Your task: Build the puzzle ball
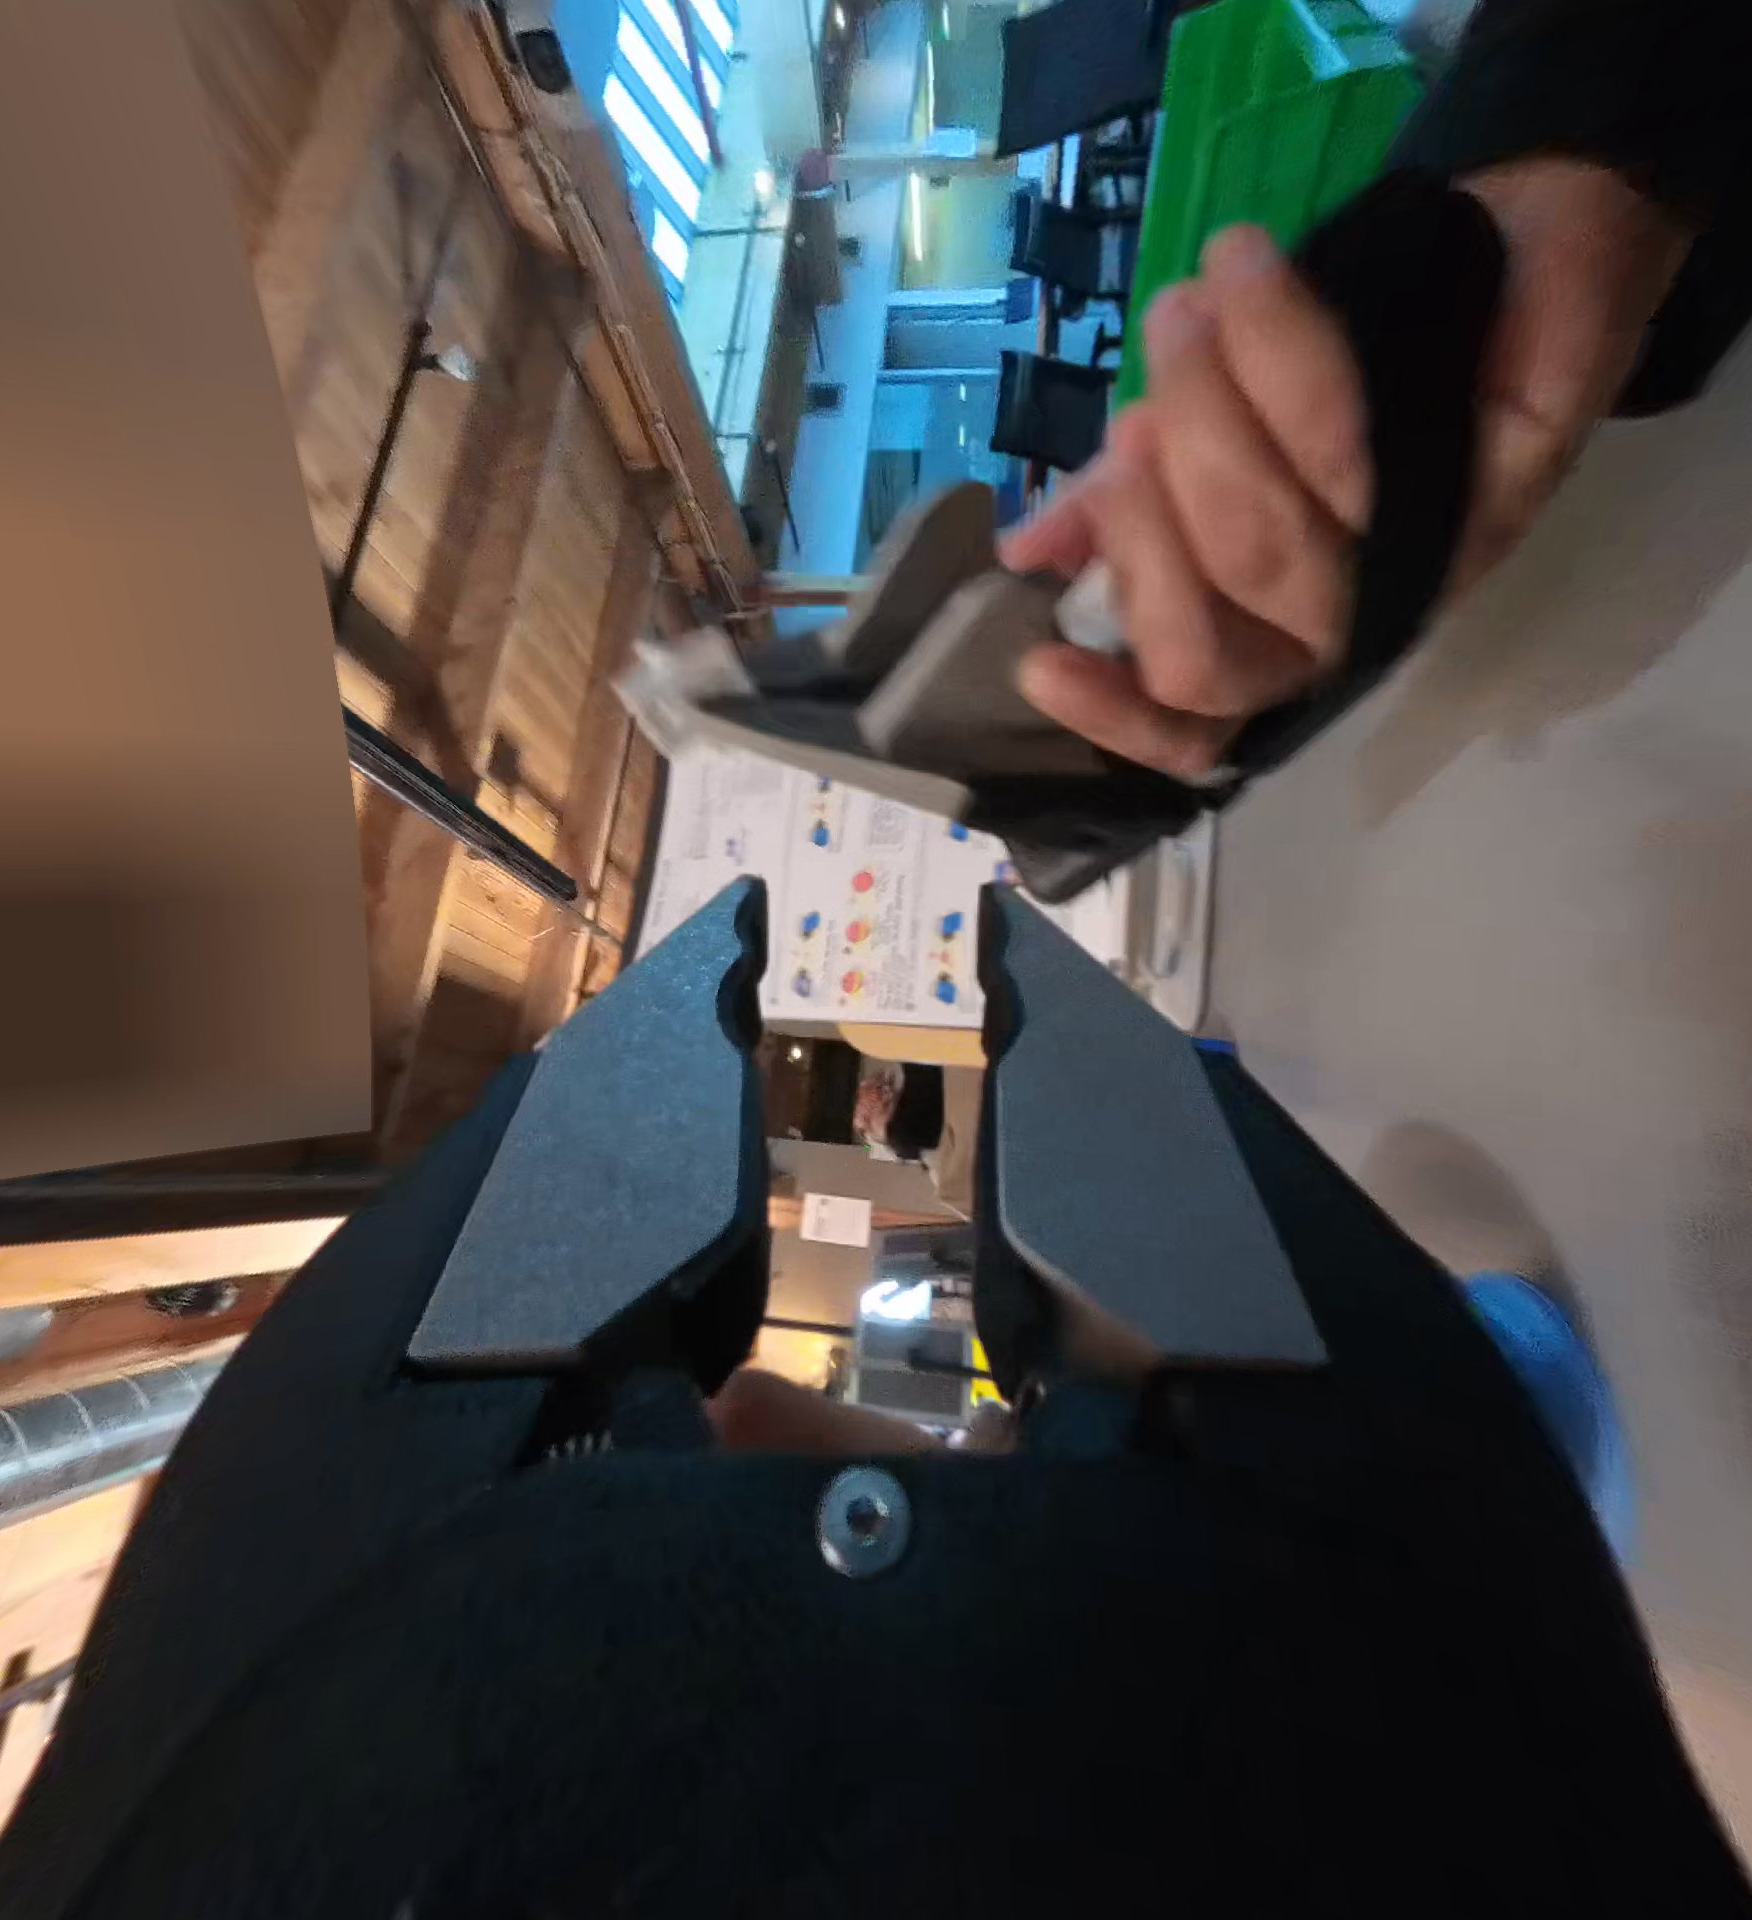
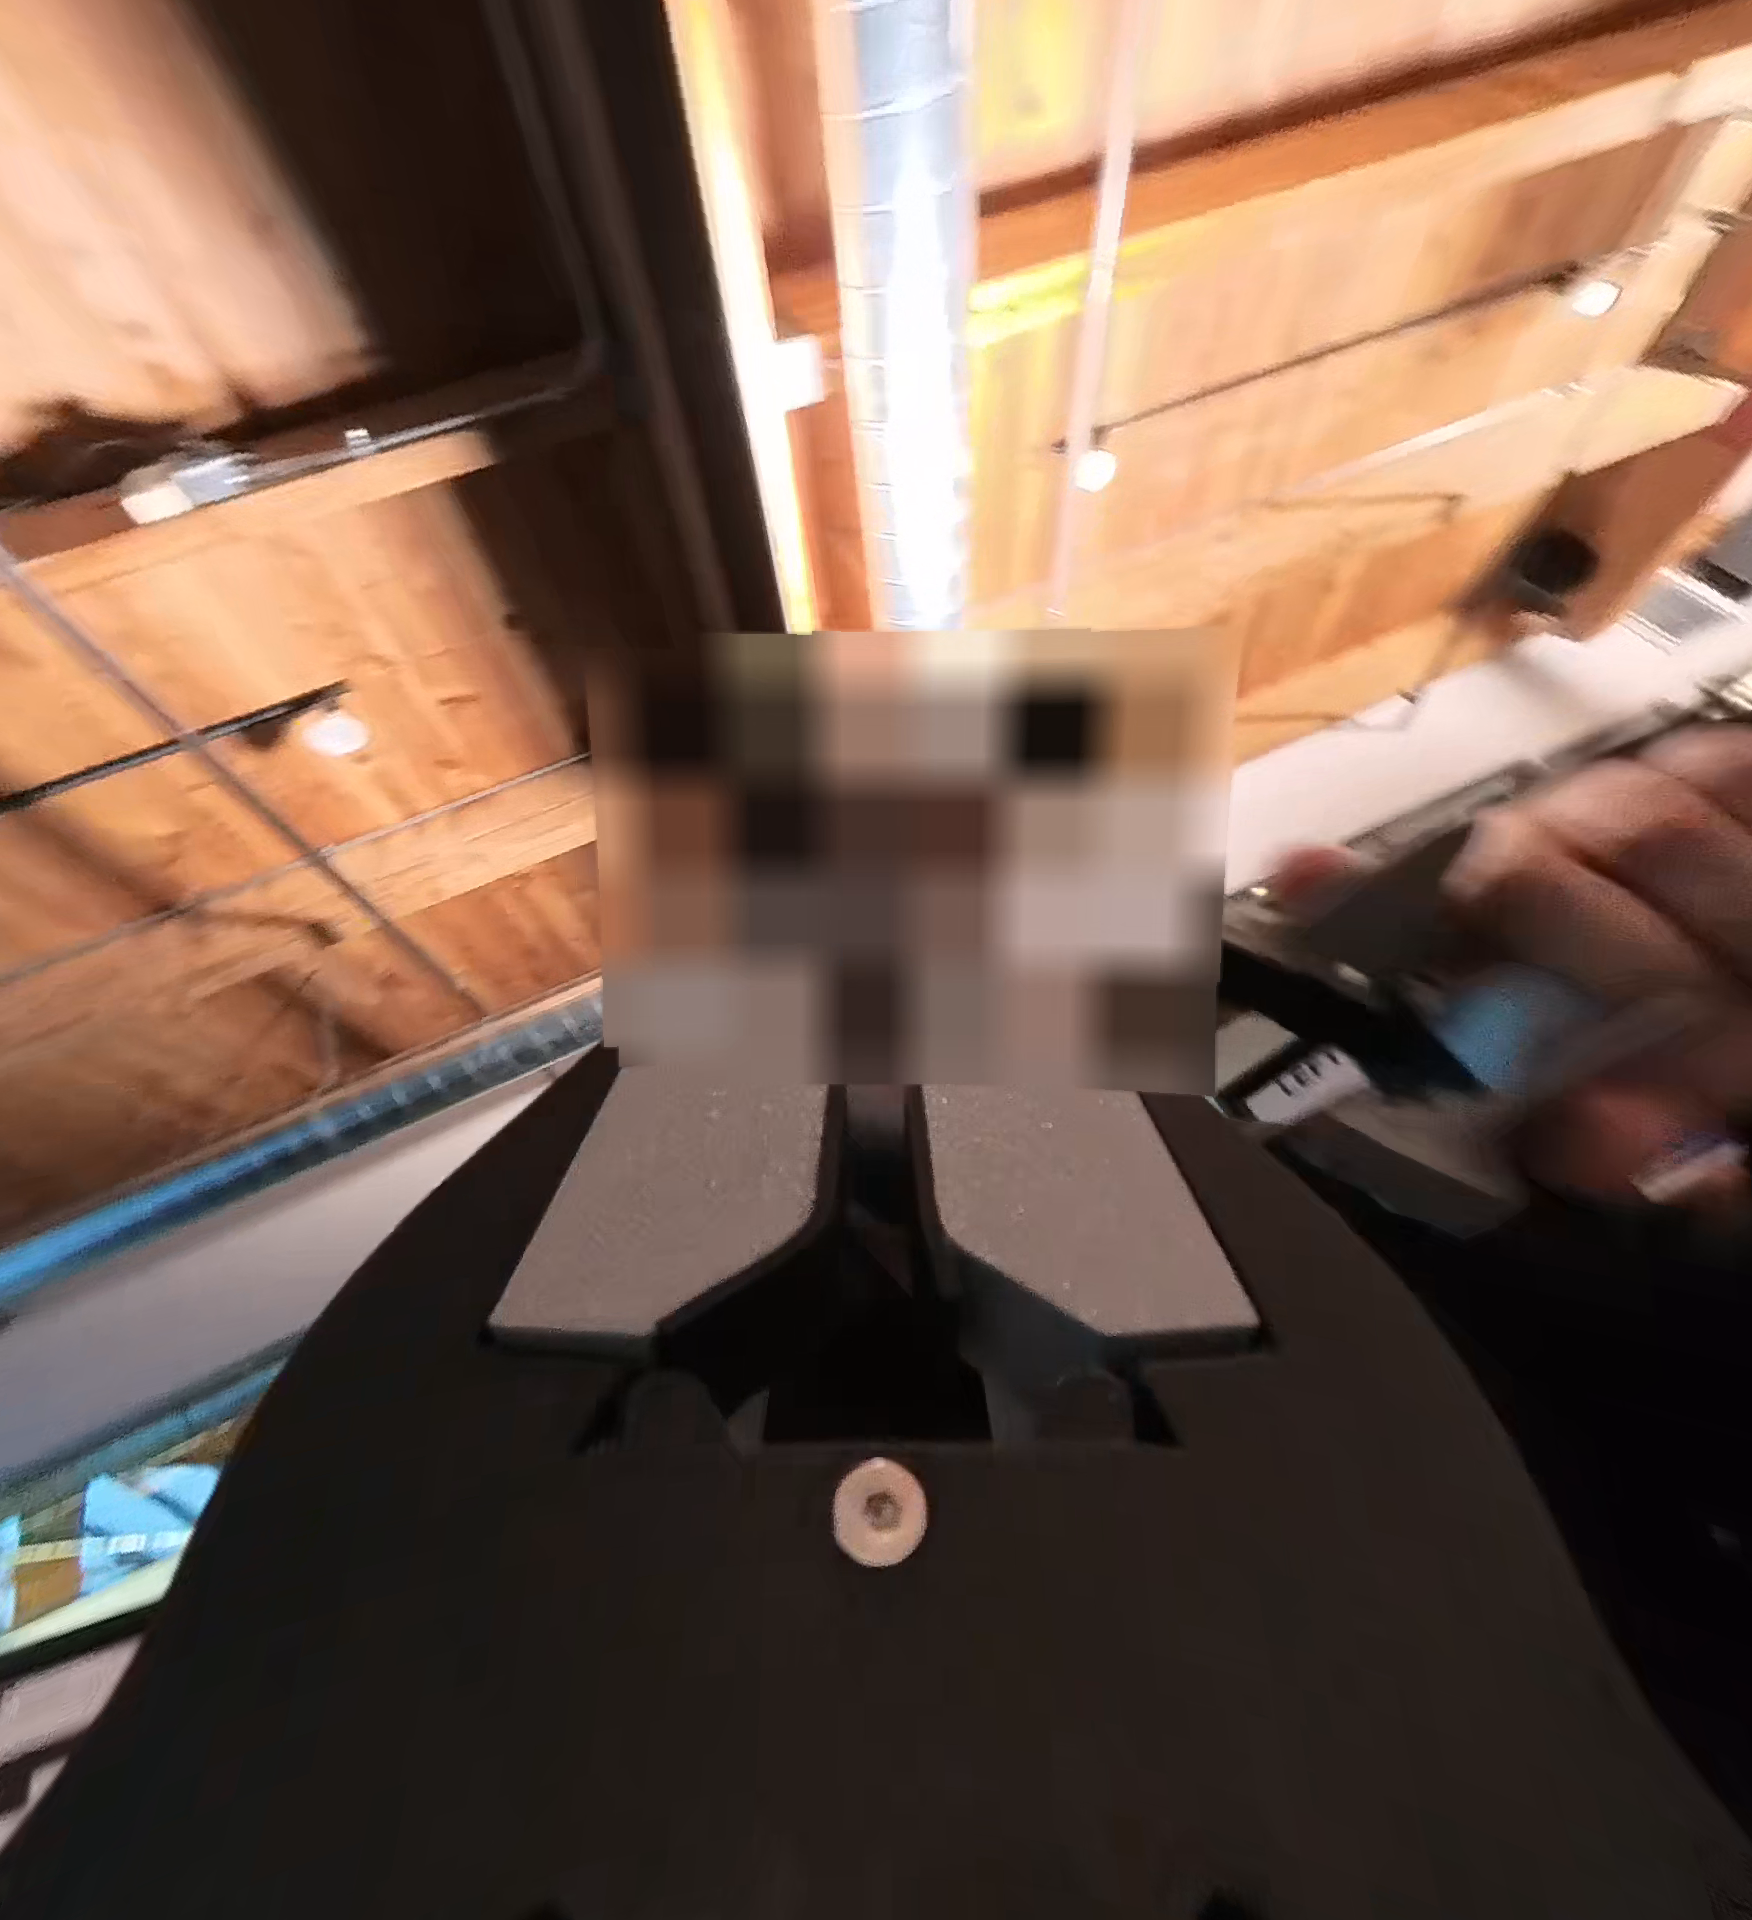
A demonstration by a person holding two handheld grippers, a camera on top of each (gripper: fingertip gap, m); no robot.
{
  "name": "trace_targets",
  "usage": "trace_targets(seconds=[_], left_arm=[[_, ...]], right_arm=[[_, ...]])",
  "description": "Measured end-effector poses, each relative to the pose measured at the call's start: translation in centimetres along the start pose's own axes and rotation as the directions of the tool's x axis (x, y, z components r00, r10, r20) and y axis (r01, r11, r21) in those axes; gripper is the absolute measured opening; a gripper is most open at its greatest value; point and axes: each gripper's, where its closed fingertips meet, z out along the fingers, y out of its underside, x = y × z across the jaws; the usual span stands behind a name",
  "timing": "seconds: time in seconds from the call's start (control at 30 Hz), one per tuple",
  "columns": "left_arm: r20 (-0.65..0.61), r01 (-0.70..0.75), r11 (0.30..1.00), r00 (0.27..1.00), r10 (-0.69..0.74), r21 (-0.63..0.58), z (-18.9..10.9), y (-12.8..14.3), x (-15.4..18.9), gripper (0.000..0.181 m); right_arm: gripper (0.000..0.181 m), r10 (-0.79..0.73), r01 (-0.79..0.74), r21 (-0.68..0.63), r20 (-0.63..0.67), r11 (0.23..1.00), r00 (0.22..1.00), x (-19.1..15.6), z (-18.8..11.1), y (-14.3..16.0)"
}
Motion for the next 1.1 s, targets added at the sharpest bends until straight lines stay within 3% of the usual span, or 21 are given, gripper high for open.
trace_targets(seconds=[0.13, 0.23, 0.4, 0.47, 0.53, 0.6, 0.67, 0.73, 0.83, 0.93, 1.0, 1.1], left_arm=[[-0.013, -0.090, 0.995, 0.996, 0.091, 0.035, 0.8, -0.3, -2.9, 0.035], [-0.056, -0.195, 0.981, 0.979, 0.196, 0.018, 1.5, 0.2, -2.4, 0.036], [-0.141, -0.243, 0.970, 0.959, 0.245, 0.031, 2.2, 0.2, -0.8, 0.026], [-0.162, -0.203, 0.979, 0.966, 0.202, 0.009, 2.3, 0.7, -1.1, 0.005], [-0.230, -0.115, 0.993, 0.967, 0.109, -0.010, 2.3, 1.5, -1.0, 0.001], [-0.286, 0.066, 0.997, 0.955, -0.075, -0.041, 2.6, 2.3, -1.1, 0.000], [-0.329, 0.275, 0.957, 0.898, -0.291, -0.094, 3.1, 3.5, -1.6, 0.000], [-0.302, 0.484, 0.847, 0.791, -0.531, -0.220, 3.9, 6.2, -2.8, 0.000], [-0.296, 0.723, 0.562, 0.478, -0.827, -0.401, 4.0, 9.8, -3.1, 0.000], [-0.304, 0.810, 0.370, 0.249, -0.920, -0.455, 3.6, 11.4, -3.3, 0.000], [-0.326, 0.818, 0.337, 0.195, -0.925, -0.467, 3.3, 11.7, -3.4, 0.000], [-0.316, 0.762, 0.412, 0.282, -0.906, -0.500, 3.5, 12.6, -3.0, 0.000]], right_arm=[[0.000, 0.093, -0.087, 0.059, -0.113, 0.995, 0.989, 2.0, -0.7, -0.8], [0.000, 0.126, -0.114, 0.077, -0.174, 0.990, 0.977, 3.2, -1.4, -0.7], [0.000, 0.178, -0.159, 0.114, -0.176, 0.981, 0.968, 3.9, -2.1, -1.1], [0.000, 0.187, -0.161, 0.145, -0.192, 0.976, 0.964, 4.2, -2.8, -1.7], [0.000, 0.191, -0.156, 0.165, -0.225, 0.974, 0.955, 4.6, -3.3, -2.1], [0.004, 0.190, -0.149, 0.181, -0.238, 0.972, 0.953, 4.7, -3.3, -2.7], [0.006, 0.174, -0.123, 0.199, -0.263, 0.972, 0.949, 4.8, -3.4, -3.6], [0.014, 0.148, -0.088, 0.205, -0.299, 0.975, 0.943, 4.6, -3.9, -4.6], [0.023, 0.025, 0.073, 0.182, -0.485, 0.981, 0.874, 5.0, -5.7, -6.3], [0.021, -0.153, 0.245, 0.041, -0.678, 0.969, 0.719, 5.7, -6.7, -7.1], [0.023, -0.286, 0.328, -0.088, -0.723, 0.941, 0.628, 5.7, -6.1, -7.1], [0.024, -0.426, 0.382, -0.243, -0.736, 0.892, 0.526, 5.9, -4.9, -7.0]])
